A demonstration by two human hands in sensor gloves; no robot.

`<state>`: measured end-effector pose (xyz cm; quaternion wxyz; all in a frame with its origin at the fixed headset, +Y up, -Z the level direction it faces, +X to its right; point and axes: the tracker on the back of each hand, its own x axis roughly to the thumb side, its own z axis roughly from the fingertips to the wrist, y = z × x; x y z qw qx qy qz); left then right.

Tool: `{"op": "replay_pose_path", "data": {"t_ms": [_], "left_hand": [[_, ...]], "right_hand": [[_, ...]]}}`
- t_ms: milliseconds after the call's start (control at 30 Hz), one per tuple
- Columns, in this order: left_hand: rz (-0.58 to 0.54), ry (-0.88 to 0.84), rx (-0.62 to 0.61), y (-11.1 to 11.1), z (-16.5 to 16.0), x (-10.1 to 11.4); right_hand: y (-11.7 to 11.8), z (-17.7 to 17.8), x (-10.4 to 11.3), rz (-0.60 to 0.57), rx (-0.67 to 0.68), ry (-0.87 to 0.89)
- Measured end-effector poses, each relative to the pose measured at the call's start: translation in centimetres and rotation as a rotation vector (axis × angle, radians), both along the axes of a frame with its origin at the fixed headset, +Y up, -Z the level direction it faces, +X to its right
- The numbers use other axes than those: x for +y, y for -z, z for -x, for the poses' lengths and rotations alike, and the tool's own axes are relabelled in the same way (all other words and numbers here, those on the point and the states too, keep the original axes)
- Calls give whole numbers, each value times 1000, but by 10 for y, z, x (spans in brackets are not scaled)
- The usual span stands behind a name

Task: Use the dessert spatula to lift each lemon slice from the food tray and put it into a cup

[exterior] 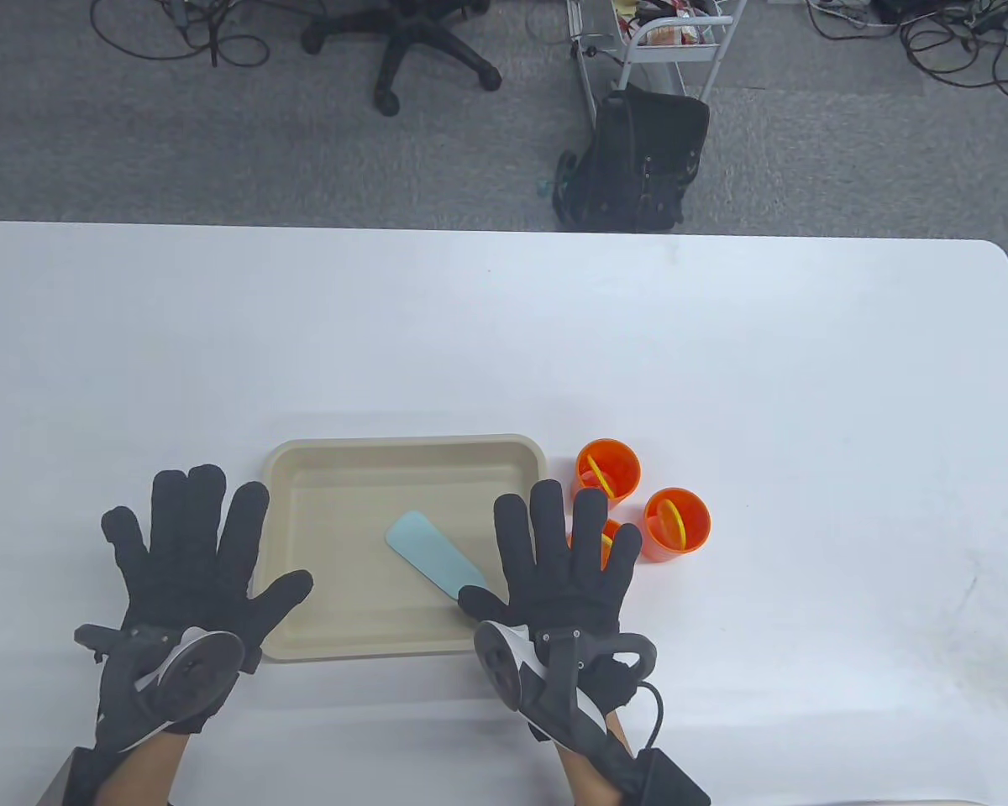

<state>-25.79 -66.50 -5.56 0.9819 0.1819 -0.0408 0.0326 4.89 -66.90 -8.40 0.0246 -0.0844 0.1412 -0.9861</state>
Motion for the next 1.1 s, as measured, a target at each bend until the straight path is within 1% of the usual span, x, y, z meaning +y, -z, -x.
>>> {"op": "replay_pose_path", "data": {"t_ms": [800, 1100], "left_hand": [[14, 22, 7, 1, -2, -2], [31, 30, 1, 0, -5, -4]], "right_hand": [[-3, 0, -2, 23, 18, 2], [-4, 0, -4, 52, 25, -5]]}}
